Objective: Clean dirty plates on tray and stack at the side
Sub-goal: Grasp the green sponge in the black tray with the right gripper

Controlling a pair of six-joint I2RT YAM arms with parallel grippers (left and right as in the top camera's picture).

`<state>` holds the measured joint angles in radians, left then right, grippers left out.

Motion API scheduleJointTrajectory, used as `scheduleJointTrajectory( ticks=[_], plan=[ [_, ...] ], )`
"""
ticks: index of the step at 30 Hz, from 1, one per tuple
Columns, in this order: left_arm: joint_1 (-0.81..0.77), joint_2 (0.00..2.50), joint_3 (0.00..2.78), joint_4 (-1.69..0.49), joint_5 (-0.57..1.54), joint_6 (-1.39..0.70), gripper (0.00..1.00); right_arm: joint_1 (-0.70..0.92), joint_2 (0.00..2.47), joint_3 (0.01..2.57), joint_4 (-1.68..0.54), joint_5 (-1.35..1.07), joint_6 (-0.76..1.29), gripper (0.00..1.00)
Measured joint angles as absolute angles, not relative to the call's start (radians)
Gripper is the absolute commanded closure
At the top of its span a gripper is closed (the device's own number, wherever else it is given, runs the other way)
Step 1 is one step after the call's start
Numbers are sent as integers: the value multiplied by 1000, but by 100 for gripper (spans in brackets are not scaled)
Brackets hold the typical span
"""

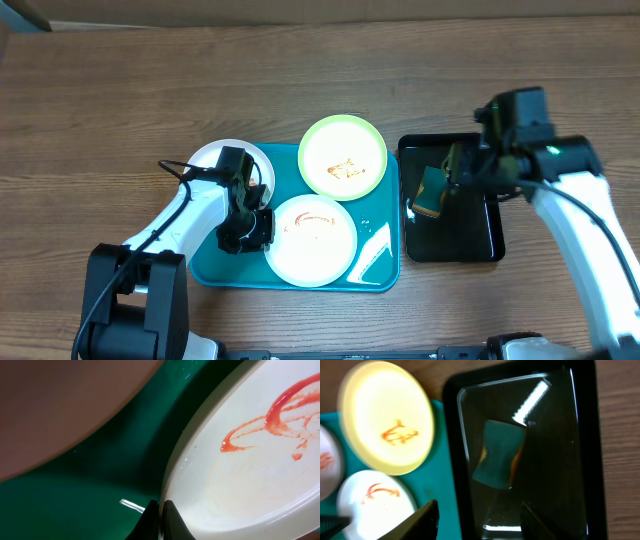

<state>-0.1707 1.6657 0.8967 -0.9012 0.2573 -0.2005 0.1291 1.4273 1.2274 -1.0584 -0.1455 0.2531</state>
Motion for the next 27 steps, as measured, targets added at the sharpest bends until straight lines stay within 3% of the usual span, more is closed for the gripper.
scheduleJointTrajectory(
  ticks=[12,16,19,27],
  plan=[
    [-171,1666,897,-901,257,-200,96,236,1816,1227,-961,-39,420,46],
    [-171,1666,897,-902,257,-200,96,253,1850,1227,-958,-12,463,50],
    [-171,1666,897,-902,257,-200,96,253,1851,1227,-953,1,479,58],
    [-171,1666,897,-902,257,-200,96,253,1851,1206,-922,9,497,61]
  ],
)
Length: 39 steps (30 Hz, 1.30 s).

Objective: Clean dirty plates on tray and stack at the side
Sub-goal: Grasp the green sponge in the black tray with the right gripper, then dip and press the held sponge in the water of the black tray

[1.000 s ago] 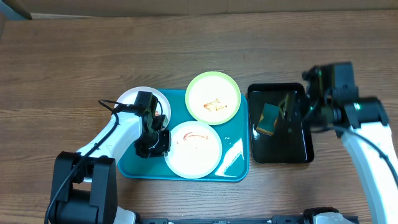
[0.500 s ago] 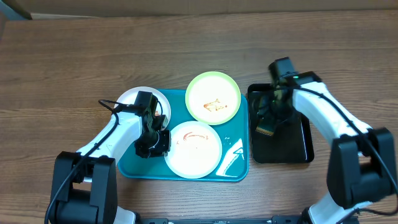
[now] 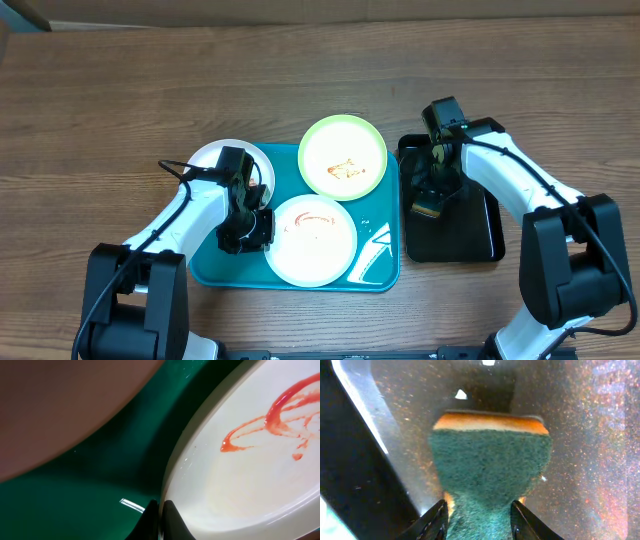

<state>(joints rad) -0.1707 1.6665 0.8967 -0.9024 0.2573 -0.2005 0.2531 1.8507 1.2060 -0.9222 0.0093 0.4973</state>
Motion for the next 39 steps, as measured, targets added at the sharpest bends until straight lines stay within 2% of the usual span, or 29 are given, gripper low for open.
scheduleJointTrajectory(
  ticks=[2,4,6,9,21,32,39],
  plan=[
    [-171,1666,897,-902,257,-200,96,253,1851,1197,-918,12,501,64],
    [-171,1666,897,-902,257,-200,96,253,1851,1196,-918,15,501,71],
    [-171,1666,897,-902,257,-200,96,253,1851,1196,-924,15,503,83],
    [-171,1666,897,-904,257,-200,96,253,1851,1196,-929,19,504,96],
    [-171,1666,897,-905,257,-200,96,253,1851,1194,-953,16,505,96],
    [-171,1666,897,-908,257,-200,96,253,1820,1100,-832,15,505,96],
    [-171,1666,897,-911,257,-201,96,242,1824,1203,-1019,28,486,96]
  ],
)
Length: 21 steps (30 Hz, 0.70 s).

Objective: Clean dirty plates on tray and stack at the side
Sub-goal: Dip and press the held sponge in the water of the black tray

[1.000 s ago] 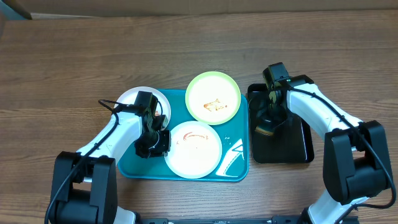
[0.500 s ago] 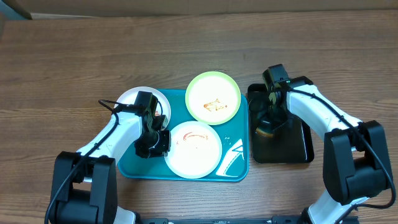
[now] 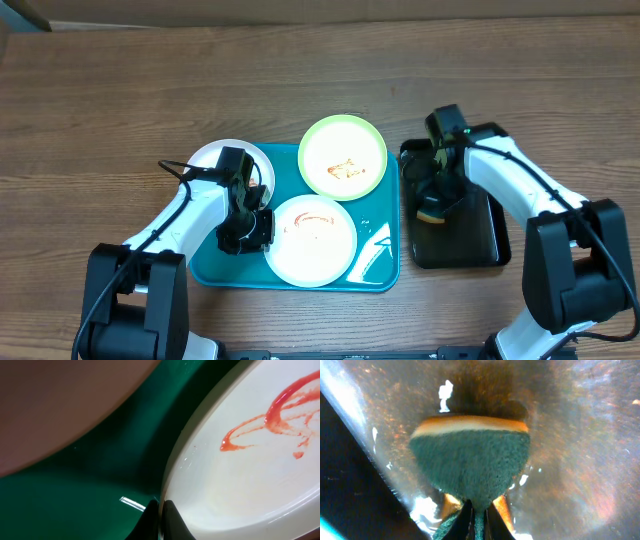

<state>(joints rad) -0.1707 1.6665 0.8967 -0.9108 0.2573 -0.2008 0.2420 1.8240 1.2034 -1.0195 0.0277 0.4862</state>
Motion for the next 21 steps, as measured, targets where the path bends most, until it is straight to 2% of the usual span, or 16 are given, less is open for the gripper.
scheduleJointTrajectory(
  ticks=[5,10,21],
  plan=[
    [-171,1666,897,-915,257,-200,96,203,1805,1338,-1094,43,476,96],
    [-171,1666,897,-916,257,-200,96,190,1776,1321,-1125,54,466,96],
    [-171,1666,897,-920,257,-200,96,189,1760,1021,-847,34,463,96]
  ],
)
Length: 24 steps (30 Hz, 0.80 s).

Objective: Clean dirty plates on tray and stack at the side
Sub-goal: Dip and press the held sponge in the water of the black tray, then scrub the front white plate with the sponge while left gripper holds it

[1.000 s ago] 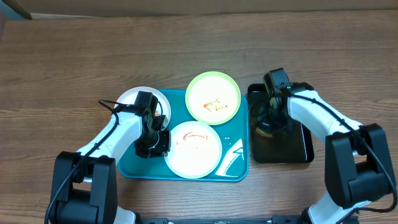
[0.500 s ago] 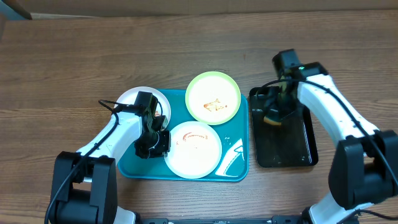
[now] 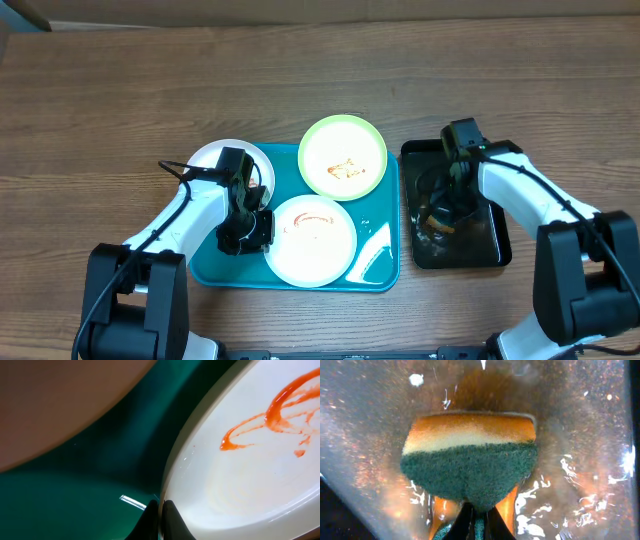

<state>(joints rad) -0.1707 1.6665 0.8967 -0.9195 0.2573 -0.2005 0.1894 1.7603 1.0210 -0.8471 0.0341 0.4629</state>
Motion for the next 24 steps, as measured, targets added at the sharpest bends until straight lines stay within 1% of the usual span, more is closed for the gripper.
scheduleJointTrajectory(
  ticks=[5,12,14,17,20,24],
  plan=[
    [-171,1666,897,-920,257,-201,96,189,1755,1029,-841,23,439,96],
    [-171,1666,897,-920,258,-201,96,190,1765,1237,-1075,4,406,96],
    [-171,1666,897,-920,257,-201,96,192,1746,1293,-1108,-7,395,96],
    [-171,1666,897,-920,258,-201,96,200,1689,1311,-1126,-70,356,96],
    [-171,1666,897,-920,258,-201,96,239,1657,1311,-1136,-150,311,96],
    [-171,1666,897,-919,258,-201,96,364,1656,1311,-1095,-228,272,96]
  ],
)
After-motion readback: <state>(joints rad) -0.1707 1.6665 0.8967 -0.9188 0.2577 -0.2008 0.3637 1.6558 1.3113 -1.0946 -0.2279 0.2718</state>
